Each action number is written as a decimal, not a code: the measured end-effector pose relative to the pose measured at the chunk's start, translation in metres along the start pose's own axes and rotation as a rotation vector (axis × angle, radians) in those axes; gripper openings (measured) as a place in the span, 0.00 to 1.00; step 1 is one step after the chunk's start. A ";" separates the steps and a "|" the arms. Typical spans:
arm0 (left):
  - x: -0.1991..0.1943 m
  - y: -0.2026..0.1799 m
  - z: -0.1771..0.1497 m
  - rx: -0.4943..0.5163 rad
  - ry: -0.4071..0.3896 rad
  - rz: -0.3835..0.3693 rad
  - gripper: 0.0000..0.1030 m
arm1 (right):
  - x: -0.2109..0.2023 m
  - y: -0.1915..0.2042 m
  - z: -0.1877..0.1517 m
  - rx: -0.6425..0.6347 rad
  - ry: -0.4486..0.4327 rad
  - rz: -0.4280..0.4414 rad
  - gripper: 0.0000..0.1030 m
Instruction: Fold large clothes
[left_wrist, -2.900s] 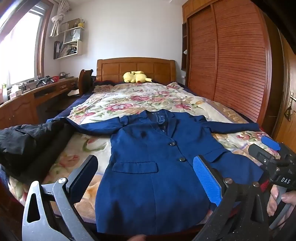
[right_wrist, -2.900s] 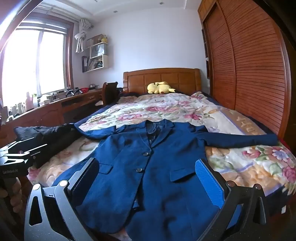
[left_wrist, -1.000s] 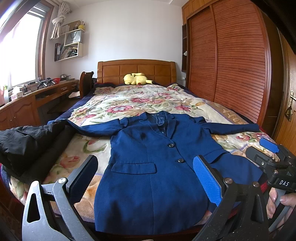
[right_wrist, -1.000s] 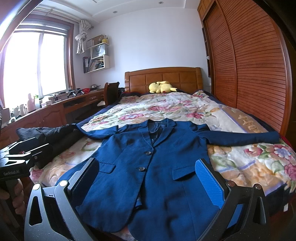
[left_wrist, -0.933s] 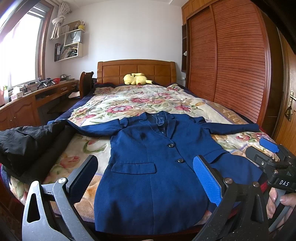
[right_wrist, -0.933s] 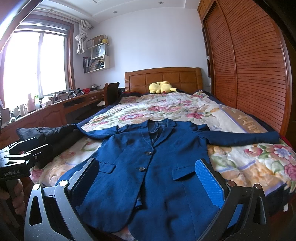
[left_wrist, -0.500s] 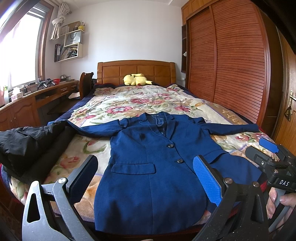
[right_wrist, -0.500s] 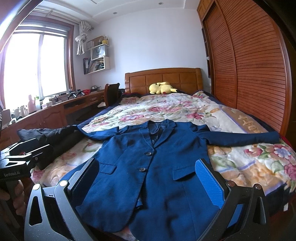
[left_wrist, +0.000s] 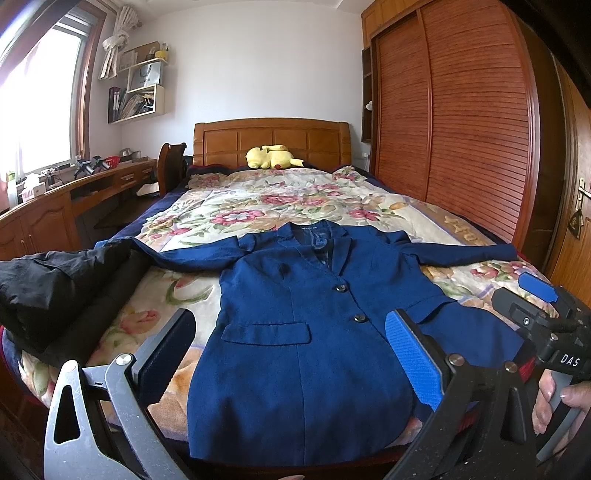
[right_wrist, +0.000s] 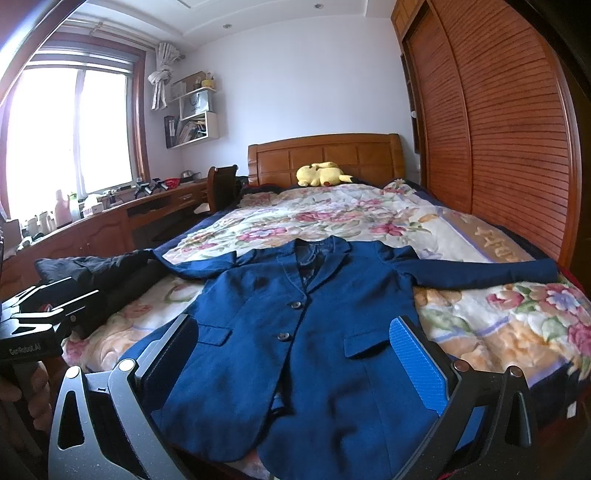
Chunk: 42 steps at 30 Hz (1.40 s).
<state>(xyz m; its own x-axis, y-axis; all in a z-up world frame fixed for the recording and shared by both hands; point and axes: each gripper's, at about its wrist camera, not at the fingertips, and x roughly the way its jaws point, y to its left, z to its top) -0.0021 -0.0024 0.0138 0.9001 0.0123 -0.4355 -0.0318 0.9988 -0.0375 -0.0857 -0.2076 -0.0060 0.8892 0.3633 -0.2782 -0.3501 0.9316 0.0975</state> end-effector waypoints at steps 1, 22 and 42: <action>0.000 0.000 0.000 -0.001 0.001 0.000 1.00 | 0.001 0.000 0.000 0.000 0.002 0.000 1.00; 0.060 0.039 -0.027 -0.027 0.078 0.064 1.00 | 0.070 0.000 0.002 -0.037 0.080 0.059 1.00; 0.119 0.085 -0.016 -0.036 0.140 0.155 1.00 | 0.166 0.012 0.029 -0.114 0.052 0.144 1.00</action>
<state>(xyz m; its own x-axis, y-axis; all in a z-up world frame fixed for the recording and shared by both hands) 0.0952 0.0835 -0.0552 0.8142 0.1561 -0.5593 -0.1827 0.9831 0.0084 0.0660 -0.1353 -0.0235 0.8123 0.4887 -0.3184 -0.5062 0.8619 0.0314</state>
